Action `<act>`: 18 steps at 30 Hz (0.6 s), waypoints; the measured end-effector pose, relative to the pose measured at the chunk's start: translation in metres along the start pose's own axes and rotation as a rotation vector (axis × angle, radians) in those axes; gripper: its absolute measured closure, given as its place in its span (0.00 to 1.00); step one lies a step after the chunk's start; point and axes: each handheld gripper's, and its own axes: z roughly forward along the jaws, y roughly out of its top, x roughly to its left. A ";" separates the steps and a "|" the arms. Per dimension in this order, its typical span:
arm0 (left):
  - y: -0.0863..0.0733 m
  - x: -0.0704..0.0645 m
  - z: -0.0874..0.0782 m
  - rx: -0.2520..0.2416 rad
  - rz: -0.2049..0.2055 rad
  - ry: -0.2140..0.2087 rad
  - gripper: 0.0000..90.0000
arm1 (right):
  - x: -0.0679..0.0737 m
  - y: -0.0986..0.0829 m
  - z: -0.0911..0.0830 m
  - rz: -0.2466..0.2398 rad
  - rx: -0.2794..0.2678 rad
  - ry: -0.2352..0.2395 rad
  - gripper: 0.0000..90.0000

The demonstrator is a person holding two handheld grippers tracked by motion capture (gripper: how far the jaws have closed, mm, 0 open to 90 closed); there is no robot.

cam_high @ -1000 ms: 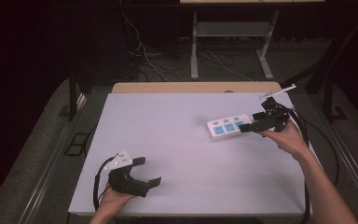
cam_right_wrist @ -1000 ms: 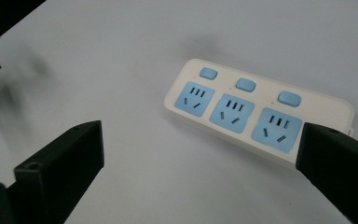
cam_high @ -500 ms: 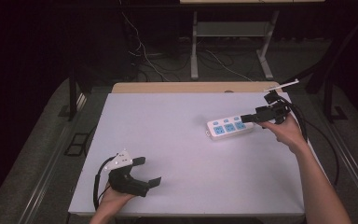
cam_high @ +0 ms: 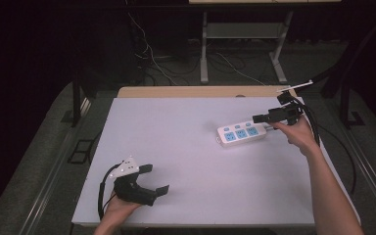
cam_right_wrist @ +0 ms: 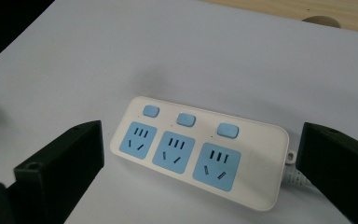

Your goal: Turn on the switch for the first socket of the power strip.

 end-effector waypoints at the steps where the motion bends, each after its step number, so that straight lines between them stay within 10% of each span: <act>1: 0.000 0.000 0.000 0.001 0.000 0.000 0.00 | -0.001 0.000 0.002 0.011 -0.001 -0.003 0.01; 18: 0.000 0.002 -0.001 0.004 0.003 0.007 0.00 | -0.010 -0.001 0.024 0.030 -0.020 0.016 0.38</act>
